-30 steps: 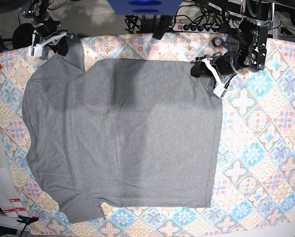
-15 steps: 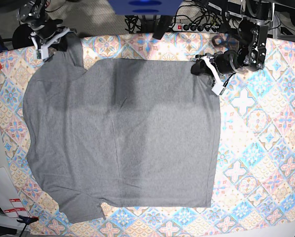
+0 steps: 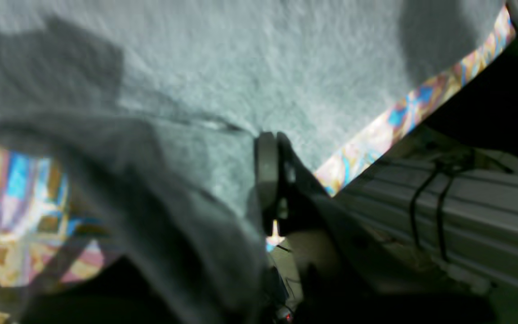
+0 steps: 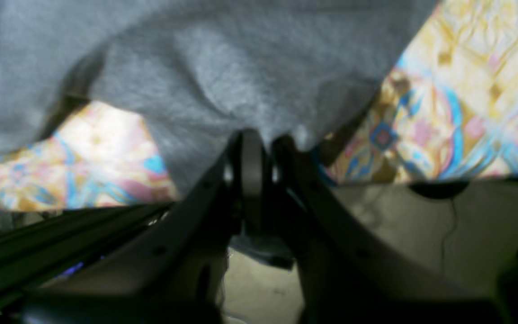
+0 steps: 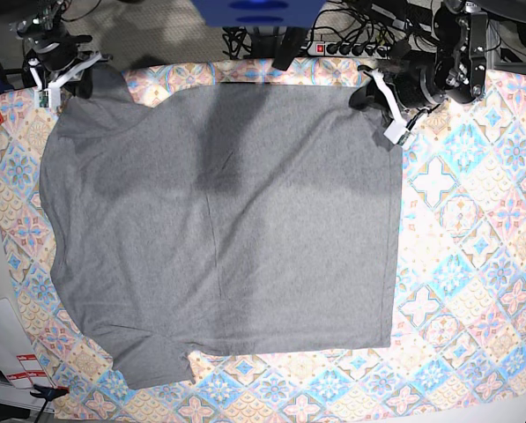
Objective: Fold the T-shirt properly
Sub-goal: 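Pull the shoulder edge toward the robot with both grippers, then lift the shoulder edge and fold it over toward the hem, then lower the folded edge onto the shirt and open both grippers, then grasp the folded edge again with both grippers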
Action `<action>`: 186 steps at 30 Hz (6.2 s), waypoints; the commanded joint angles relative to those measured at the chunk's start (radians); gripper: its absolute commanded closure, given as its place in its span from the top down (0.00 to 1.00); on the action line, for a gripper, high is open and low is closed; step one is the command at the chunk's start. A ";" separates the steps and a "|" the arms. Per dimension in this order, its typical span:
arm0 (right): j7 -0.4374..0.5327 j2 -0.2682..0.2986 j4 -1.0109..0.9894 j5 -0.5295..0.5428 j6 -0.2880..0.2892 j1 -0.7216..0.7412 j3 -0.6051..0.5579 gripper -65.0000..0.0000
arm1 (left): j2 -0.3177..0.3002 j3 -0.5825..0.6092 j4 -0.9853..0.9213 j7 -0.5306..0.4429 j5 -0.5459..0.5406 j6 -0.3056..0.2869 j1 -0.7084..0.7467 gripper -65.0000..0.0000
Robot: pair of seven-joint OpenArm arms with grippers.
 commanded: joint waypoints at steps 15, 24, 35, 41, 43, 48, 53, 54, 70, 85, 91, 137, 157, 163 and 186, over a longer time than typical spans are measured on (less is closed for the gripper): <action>0.049 -0.064 0.177 0.007 0.002 -0.046 0.109 0.01 | -0.037 -0.061 0.161 -0.007 -0.011 -0.010 0.154 0.00; 0.093 -0.107 0.202 -0.146 0.002 0.006 0.108 0.01 | -0.035 -0.136 0.169 0.045 -0.013 -0.008 0.111 0.00; 0.095 -0.106 0.237 -0.146 0.002 0.055 0.111 0.01 | -0.014 -0.153 0.251 0.133 -0.013 -0.002 0.077 0.00; 0.093 -0.103 0.239 -0.208 0.002 0.121 0.111 0.01 | 0.011 -0.226 0.253 0.245 -0.010 -0.004 0.008 0.00; 0.089 -0.107 0.237 -0.281 0.002 0.159 0.109 0.01 | 0.011 -0.232 0.253 0.271 -0.008 -0.004 -0.021 0.00; 0.087 -0.107 0.236 -0.398 0.002 0.245 0.109 0.01 | 0.011 -0.229 0.247 0.317 -0.002 -0.002 -0.102 0.00; 0.085 -0.107 0.231 -0.427 0.002 0.321 0.103 0.01 | 0.013 -0.225 0.192 0.380 -0.002 -0.002 -0.191 0.00; 0.084 -0.107 0.231 -0.433 0.002 0.333 0.103 0.01 | 0.013 -0.225 0.178 0.389 -0.002 -0.002 -0.210 0.00; -0.162 -0.029 0.079 -0.577 0.002 0.632 0.036 0.01 | 0.006 -0.180 -0.028 0.416 0.000 0.044 -0.440 0.00; -0.162 0.071 -0.214 -0.579 0.002 0.828 -0.043 0.01 | 0.011 -0.051 -0.307 0.295 0.087 0.047 -0.627 0.01; -0.116 0.107 -0.354 -0.579 0.002 0.914 -0.055 0.01 | 0.034 -0.036 -0.309 0.286 0.156 0.047 -0.666 0.01; 0.179 0.144 -0.789 -0.579 -0.020 1.075 -0.170 0.02 | 0.095 -0.159 -0.764 -0.222 0.388 0.048 -0.842 0.08; 0.334 0.150 -0.716 -0.577 -0.022 1.089 -0.096 0.69 | 0.095 -0.165 -0.749 -0.222 0.369 0.041 -0.814 0.52; 0.286 0.149 -0.587 -0.577 -0.019 1.005 -0.063 0.75 | 0.095 -0.171 -0.379 -0.222 0.245 -0.048 -0.653 0.54; 0.247 0.134 -0.409 -0.574 -0.019 0.775 -0.055 0.79 | 0.052 -0.386 -0.223 -0.165 0.182 -0.051 -0.397 0.65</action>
